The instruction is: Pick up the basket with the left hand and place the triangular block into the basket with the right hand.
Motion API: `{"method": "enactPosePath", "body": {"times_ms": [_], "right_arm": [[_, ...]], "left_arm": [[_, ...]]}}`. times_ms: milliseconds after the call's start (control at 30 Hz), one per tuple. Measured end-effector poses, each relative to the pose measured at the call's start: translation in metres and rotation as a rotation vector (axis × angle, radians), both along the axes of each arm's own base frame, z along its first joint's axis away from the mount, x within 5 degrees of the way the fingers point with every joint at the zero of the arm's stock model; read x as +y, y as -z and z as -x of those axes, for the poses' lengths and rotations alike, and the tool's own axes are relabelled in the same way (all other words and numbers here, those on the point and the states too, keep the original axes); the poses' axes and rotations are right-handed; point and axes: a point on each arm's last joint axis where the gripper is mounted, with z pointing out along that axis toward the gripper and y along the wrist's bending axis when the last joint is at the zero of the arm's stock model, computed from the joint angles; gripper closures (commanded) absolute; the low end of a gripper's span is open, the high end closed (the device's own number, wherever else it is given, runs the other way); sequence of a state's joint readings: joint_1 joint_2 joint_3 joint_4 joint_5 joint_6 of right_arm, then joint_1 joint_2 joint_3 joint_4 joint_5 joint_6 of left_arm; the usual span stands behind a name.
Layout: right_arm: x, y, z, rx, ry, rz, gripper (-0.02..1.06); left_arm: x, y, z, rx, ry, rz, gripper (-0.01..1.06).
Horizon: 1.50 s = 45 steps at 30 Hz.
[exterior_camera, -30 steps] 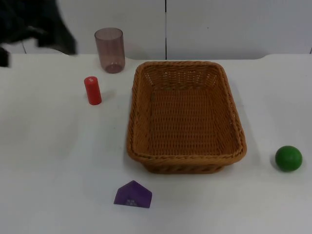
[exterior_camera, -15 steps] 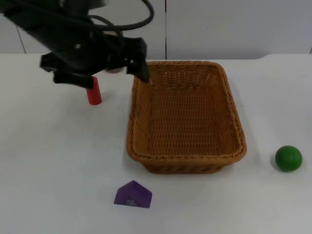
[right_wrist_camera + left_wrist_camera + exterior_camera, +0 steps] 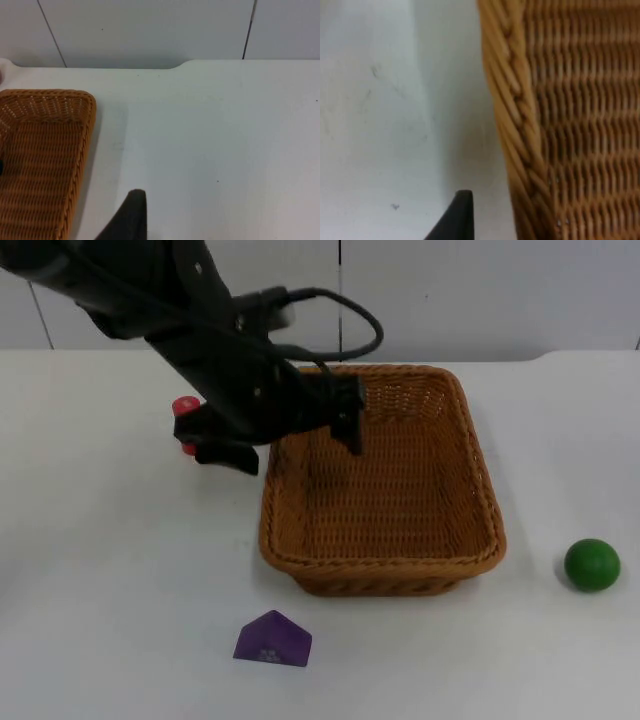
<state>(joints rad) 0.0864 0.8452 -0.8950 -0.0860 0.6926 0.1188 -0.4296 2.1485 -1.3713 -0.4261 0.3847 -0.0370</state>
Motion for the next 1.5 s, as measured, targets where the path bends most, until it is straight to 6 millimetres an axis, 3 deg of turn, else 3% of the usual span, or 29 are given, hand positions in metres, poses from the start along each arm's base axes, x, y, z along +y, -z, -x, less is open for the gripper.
{"method": "enactPosePath", "body": {"times_ms": [433, 500, 567, 600, 633, 733, 767, 967, 1133, 1267, 1400, 1433, 1500], "right_arm": [[-0.001, 0.001, 0.0, 0.007, 0.004, 0.013, 0.0], [-0.001, 0.001, 0.0, 0.006, 0.005, 0.017, 0.0], [-0.002, 0.0, 0.0, 0.006, 0.006, 0.024, 0.0], [-0.002, 0.0, 0.0, 0.006, 0.006, 0.024, 0.0], [-0.002, 0.0, 0.0, 0.005, 0.006, 0.028, 0.0], [-0.002, 0.0, 0.0, 0.005, 0.007, 0.034, 0.0], [-0.002, 0.0, 0.0, 0.005, 0.007, 0.034, 0.0], [-0.002, 0.0, 0.0, 0.003, 0.007, 0.036, 0.0], [-0.003, 0.0, 0.0, -0.003, 0.008, 0.042, 0.0], [-0.003, 0.0, 0.0, -0.004, 0.009, 0.053, 0.0], [-0.004, 0.0, 0.0, -0.005, 0.009, 0.06, 0.0], [-0.004, 0.0, 0.0, -0.005, 0.009, 0.06, 0.0], [-0.004, 0.0, 0.0, -0.005, 0.009, 0.06, 0.0]], "left_arm": [[-0.009, 0.032, -0.015, 0.115, 0.035, -0.046, 0.0], [-0.009, 0.033, -0.015, 0.122, 0.038, -0.05, 0.04], [-0.009, 0.035, -0.014, 0.133, 0.041, -0.055, 0.22], [-0.009, 0.035, -0.014, 0.133, 0.041, -0.055, 0.39], [-0.009, 0.037, -0.014, 0.137, 0.045, -0.06, 0.39], [-0.008, 0.039, -0.013, 0.147, 0.048, -0.07, 0.99], [-0.008, 0.039, -0.013, 0.147, 0.048, -0.07, 1.05], [-0.009, 0.037, -0.014, 0.162, 0.014, -0.048, 1.04], [-0.008, 0.023, -0.011, 0.165, 0.034, -0.056, 1.04], [-0.005, 0.004, -0.006, 0.173, 0.084, -0.091, 1.04], [0.0, -0.035, 0.003, 0.152, 0.129, -0.117, 1.04], [0.0, -0.035, 0.003, 0.152, 0.129, -0.117, 1.04], [0.003, -0.055, 0.009, 0.122, 0.132, -0.112, 1.04]]}}
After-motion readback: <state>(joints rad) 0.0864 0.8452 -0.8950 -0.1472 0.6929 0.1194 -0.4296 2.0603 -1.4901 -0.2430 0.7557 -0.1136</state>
